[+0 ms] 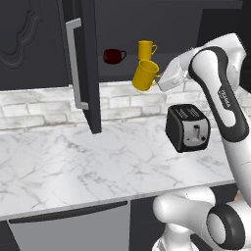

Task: Pick the mug on the counter and place it in the cabinet with the handle facing the right, like the mugs already inside.

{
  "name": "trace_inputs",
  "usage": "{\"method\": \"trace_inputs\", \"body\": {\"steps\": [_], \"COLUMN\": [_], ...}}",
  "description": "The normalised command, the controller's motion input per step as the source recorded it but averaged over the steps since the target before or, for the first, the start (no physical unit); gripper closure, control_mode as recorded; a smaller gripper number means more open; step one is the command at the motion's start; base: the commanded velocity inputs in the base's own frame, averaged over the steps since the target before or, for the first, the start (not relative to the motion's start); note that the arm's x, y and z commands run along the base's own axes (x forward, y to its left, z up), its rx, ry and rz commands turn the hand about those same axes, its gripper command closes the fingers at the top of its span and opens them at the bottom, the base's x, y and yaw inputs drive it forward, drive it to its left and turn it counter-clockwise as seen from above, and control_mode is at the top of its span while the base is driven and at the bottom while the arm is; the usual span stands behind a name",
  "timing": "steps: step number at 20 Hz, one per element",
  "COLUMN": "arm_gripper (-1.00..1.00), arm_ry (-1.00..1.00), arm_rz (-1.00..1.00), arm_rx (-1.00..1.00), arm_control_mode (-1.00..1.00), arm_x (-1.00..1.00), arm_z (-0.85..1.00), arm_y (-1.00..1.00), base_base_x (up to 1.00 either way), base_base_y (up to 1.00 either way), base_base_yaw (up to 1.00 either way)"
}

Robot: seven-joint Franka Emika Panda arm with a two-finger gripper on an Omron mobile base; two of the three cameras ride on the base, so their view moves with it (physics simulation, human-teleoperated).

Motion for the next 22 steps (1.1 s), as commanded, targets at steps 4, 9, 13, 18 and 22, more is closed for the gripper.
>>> {"method": "trace_inputs", "body": {"steps": [4, 9, 13, 18, 22], "arm_gripper": [1.00, 1.00, 1.00, 1.00, 1.00], "arm_ry": [0.00, -0.01, -0.01, -0.01, 0.00], "arm_rz": [0.00, 0.00, 0.00, 0.00, 0.00], "arm_rx": [0.00, 0.00, -0.01, -0.03, -0.02], "arm_control_mode": [-1.00, -1.00, -1.00, -1.00, -1.00], "arm_x": [0.43, 0.41, 0.20, 0.20, 0.30], "arm_z": [-0.01, 0.04, 0.13, 0.00, -0.10], "arm_y": [0.00, 0.00, 0.00, 0.00, 0.00], "base_base_x": [0.00, 0.00, 0.00, 0.00, 0.00], "base_base_y": [0.00, 0.00, 0.00, 0.00, 0.00], "base_base_yaw": [0.00, 0.00, 0.00, 0.00, 0.00]}}
